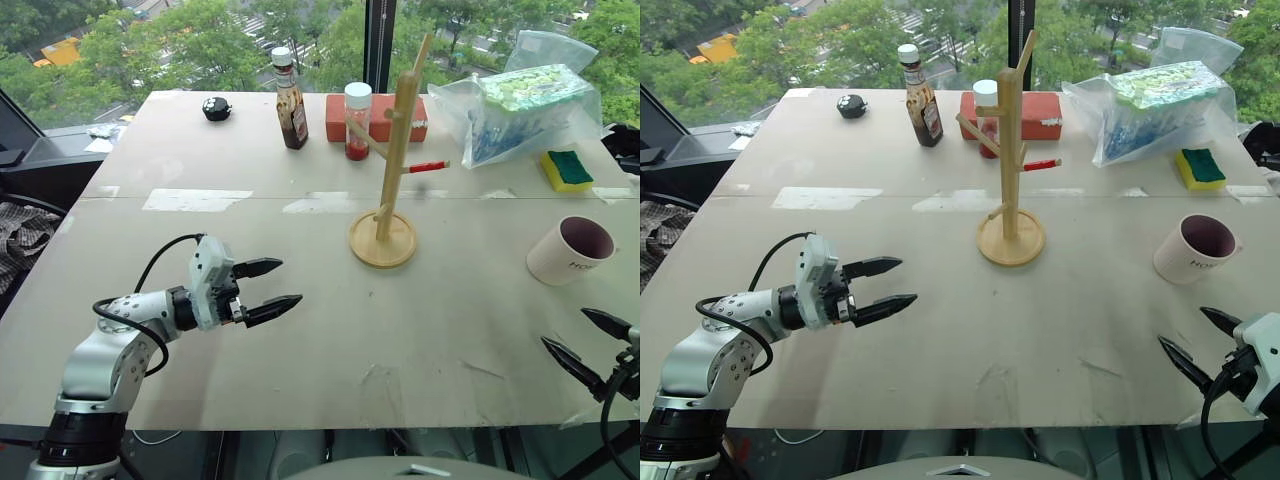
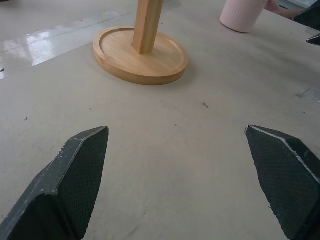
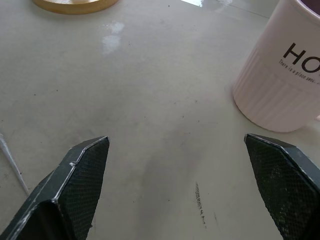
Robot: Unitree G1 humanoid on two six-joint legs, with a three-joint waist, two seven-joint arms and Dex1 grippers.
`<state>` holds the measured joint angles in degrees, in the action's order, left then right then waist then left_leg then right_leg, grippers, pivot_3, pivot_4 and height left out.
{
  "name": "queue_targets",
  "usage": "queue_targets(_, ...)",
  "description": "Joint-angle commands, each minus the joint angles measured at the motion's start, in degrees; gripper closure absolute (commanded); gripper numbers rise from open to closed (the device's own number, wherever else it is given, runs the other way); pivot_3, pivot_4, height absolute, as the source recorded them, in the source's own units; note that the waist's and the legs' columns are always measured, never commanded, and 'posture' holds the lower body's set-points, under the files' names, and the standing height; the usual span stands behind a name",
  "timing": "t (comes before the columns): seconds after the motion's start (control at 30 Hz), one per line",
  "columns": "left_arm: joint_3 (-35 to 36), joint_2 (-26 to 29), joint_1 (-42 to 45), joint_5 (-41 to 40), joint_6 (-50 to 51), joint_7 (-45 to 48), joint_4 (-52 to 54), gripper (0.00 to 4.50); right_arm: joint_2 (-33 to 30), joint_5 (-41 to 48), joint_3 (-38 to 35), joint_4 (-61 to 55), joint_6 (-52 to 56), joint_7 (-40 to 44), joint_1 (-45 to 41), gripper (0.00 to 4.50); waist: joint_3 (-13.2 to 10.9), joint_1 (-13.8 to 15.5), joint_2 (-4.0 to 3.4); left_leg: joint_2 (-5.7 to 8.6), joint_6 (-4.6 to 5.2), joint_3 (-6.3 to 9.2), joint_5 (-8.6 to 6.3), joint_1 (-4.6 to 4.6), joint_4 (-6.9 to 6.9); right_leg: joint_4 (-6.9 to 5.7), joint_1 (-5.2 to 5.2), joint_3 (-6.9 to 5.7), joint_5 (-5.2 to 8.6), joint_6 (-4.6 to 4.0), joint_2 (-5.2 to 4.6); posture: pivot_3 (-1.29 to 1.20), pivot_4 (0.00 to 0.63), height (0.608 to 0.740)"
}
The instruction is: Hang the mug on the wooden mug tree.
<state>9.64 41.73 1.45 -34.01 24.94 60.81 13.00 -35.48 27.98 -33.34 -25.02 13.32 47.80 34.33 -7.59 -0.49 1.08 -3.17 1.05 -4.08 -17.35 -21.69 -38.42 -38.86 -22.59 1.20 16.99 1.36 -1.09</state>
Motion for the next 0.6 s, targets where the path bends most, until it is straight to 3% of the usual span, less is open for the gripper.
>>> queue_targets(0.03, 1.1, 0.9, 0.3, -3.3, 0.5, 2.6, 2.8, 0.0, 0.5, 0.8, -2.2, 0.0, -0.6, -1.7, -1.4, 0.12, 0.0, 0.0, 0.0, 0.0, 0.0, 0.0, 0.0, 0.0, 0.0, 0.0, 0.0, 0.0, 0.0, 0.0, 0.0, 0.0, 0.15, 0.74)
queue_targets(0.2, 0.4, 0.9, 1.5, -8.7, 1.2, 8.1, 7.7, 0.0, 0.9, 0.8, -3.5, 3.6, 2.6, -7.0, -6.4, 0.12, 0.0, -0.1, 0.0, 0.01, -0.02, -0.02, 0.01, -0.01, -0.03, -0.02, 0.0, 0.02, 0.0, 0.0, -0.02, 0.0, 0.15, 0.74)
queue_targets(0.37, -2.1, 0.1, 4.9, -10.9, 2.3, 8.5, 11.8, 0.0, 1.1, -0.2, -7.3, 10.1, 3.5, -13.9, -12.2, 0.12, 0.0, 0.1, -0.04, 0.02, -0.21, 0.0, 0.12, 0.0, -0.02, -0.02, 0.0, 0.01, 0.0, 0.0, 0.03, 0.0, 0.15, 0.74)
queue_targets(0.6, -3.4, -1.2, 7.5, -12.5, 3.4, 6.6, 13.7, 0.0, -3.3, -5.1, -7.1, 23.0, 4.3, -19.7, -21.1, 0.12, 0.0, -0.3, -0.06, 0.06, -0.23, 0.01, 0.13, 0.01, -0.01, -0.01, 0.01, 0.15, -0.01, 0.0, 0.1, 0.0, 0.15, 0.74)
